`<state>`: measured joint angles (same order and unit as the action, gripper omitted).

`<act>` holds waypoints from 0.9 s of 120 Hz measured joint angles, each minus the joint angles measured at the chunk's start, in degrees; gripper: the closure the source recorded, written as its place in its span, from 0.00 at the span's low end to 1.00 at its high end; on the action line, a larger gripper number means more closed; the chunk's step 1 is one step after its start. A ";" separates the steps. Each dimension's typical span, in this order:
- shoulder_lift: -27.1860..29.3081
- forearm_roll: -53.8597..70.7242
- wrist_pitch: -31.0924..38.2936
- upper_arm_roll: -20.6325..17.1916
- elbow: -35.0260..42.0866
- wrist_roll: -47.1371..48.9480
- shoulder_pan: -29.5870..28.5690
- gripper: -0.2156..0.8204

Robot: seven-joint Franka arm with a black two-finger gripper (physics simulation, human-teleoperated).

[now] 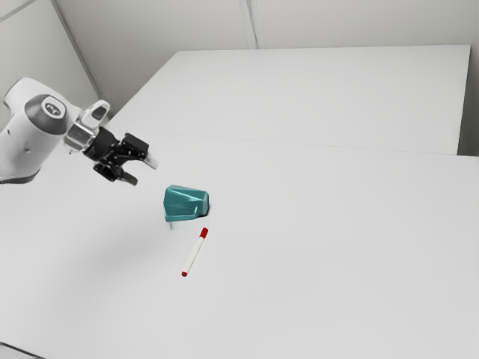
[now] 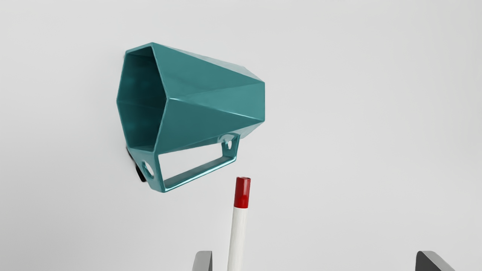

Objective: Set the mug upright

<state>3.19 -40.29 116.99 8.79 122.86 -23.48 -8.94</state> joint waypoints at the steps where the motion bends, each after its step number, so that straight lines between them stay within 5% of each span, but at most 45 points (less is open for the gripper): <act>1: -0.05 -0.69 0.19 0.08 0.32 -0.47 -0.02 0.22; 46: -6.74 -21.23 3.94 1.65 3.01 -20.47 -2.39 0.22; 108: -14.30 -26.43 4.90 1.62 1.70 -37.63 -4.13 0.22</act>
<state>-11.12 -66.72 121.89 10.41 124.56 -61.11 -13.06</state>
